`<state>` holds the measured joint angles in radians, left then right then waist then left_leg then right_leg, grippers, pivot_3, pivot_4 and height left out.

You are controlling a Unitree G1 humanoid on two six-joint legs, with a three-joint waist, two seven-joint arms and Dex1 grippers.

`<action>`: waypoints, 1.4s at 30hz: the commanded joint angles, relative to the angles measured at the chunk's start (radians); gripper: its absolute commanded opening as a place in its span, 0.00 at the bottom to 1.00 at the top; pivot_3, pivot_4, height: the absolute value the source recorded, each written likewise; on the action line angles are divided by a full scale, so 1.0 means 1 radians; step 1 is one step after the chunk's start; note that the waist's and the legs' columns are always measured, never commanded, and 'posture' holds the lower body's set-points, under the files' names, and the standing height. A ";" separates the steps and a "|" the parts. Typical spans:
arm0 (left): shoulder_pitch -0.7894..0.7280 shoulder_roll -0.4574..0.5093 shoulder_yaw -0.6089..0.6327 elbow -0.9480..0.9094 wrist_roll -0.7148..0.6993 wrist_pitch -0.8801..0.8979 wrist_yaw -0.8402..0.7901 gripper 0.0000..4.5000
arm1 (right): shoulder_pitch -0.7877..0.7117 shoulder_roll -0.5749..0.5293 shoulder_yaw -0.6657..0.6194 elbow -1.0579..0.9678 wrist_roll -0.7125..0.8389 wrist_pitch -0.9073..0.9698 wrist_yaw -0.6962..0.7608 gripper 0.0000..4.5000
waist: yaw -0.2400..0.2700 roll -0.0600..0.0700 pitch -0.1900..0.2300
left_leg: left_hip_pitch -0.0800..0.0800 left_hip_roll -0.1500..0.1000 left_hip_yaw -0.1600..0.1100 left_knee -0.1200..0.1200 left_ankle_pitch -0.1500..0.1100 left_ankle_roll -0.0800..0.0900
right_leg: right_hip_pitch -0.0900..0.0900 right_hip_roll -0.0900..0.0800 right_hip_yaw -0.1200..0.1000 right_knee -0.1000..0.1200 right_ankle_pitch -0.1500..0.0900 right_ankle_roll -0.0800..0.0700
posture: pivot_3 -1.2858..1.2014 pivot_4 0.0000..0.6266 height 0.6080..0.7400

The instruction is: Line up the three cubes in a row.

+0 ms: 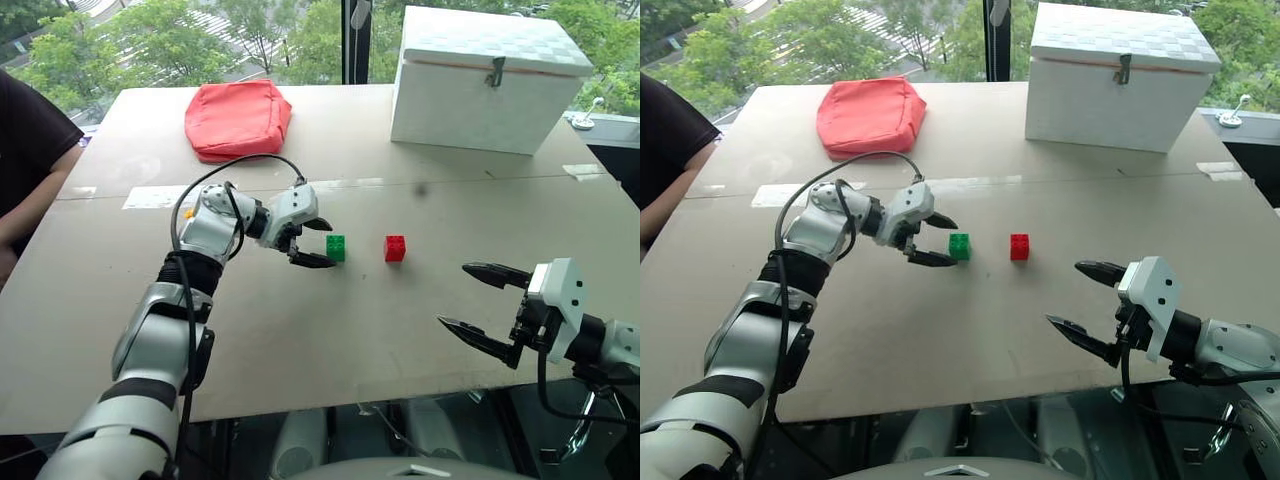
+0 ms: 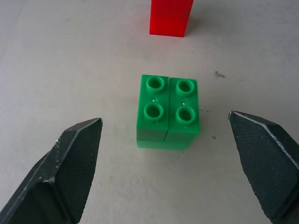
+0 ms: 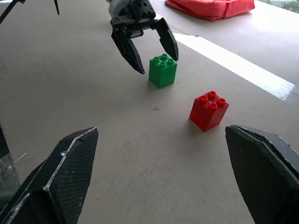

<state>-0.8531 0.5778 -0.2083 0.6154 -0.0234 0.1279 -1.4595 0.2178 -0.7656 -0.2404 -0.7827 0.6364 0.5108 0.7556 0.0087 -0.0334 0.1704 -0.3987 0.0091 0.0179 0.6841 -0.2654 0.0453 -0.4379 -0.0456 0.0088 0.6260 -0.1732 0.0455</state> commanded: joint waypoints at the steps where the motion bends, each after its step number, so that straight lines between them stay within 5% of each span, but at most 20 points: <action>1: 0.075 0.069 0.112 -0.201 -0.120 0.122 0.008 0.98 | -0.015 0.003 -0.012 -0.023 0.017 -0.016 0.002 1.00 | -0.001 0.000 0.000 | 0.000 0.000 0.000 0.000 0.000 0.000 | 0.000 0.000 0.000 0.000 0.000 0.000 | 0.52 0.24 1.00; 7: 0.276 0.173 0.402 -0.501 -0.328 0.452 0.190 0.98 | -0.048 0.010 0.007 -0.006 0.033 -0.026 0.019 1.00 | -0.005 0.000 0.000 | 0.001 0.002 0.000 0.000 0.000 0.000 | 0.000 -0.001 0.000 0.000 -0.001 0.000 | 0.52 0.24 1.00; 13: 0.388 0.270 0.576 -0.450 -0.245 0.506 0.516 0.98 | -0.144 0.021 0.081 0.049 0.025 -0.037 0.048 1.00 | -0.005 0.000 0.000 | 0.003 0.002 -0.001 0.000 0.000 0.000 | 0.001 -0.001 -0.001 0.000 -0.002 -0.002 | 0.52 0.24 1.00; 19: 0.385 0.309 0.516 -0.321 -0.198 0.416 0.555 0.98 | -0.205 0.026 0.123 0.081 0.026 -0.035 0.075 1.00 | 0.011 0.000 0.000 | 0.002 0.001 -0.001 0.000 0.000 0.000 | 0.001 -0.002 -0.002 0.000 -0.002 -0.003 | 0.52 0.24 1.00; 32: 0.001 0.297 0.235 0.357 0.005 0.019 0.416 0.98 | -0.175 0.019 0.105 0.050 0.016 -0.037 0.058 1.00 | 0.003 -0.001 -0.001 | 0.000 -0.002 0.004 0.000 0.000 0.000 | 0.001 -0.002 -0.004 0.000 0.000 -0.005 | 0.52 0.24 1.00; 35: -0.042 0.295 0.191 0.444 0.047 -0.045 0.384 0.81 | -0.160 0.014 0.089 0.034 0.022 -0.031 0.048 1.00 | 0.004 -0.002 -0.001 | 0.000 -0.003 0.003 0.000 0.000 0.000 | 0.001 -0.002 -0.005 0.000 0.001 -0.002 | 0.52 0.24 1.00; 39: -0.081 0.291 0.181 0.501 0.066 -0.121 0.359 0.39 | -0.149 0.008 0.075 0.022 0.024 -0.020 0.036 1.00 | 0.004 -0.002 -0.001 | 0.000 -0.001 0.003 0.000 0.000 0.000 | 0.001 -0.002 -0.005 0.000 0.001 -0.002 | 0.52 0.24 1.00; 42: -0.083 0.286 0.201 0.481 0.025 -0.159 0.246 0.35 | -0.142 0.005 0.069 0.020 0.024 -0.020 0.037 1.00 | 0.005 -0.002 -0.001 | 0.000 -0.001 0.003 0.000 0.000 0.000 | 0.001 -0.002 -0.005 0.000 0.001 -0.002 | 0.52 0.24 1.00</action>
<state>-0.9065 0.8562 -0.0300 1.1132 0.0311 -0.0007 -1.1603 0.0738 -0.7505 -0.1364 -0.7295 0.6488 0.4978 0.7967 0.0142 -0.0354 0.1691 -0.3991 0.0084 0.0210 0.6840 -0.2655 0.0451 -0.4370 -0.0480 0.0037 0.6258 -0.1721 0.0432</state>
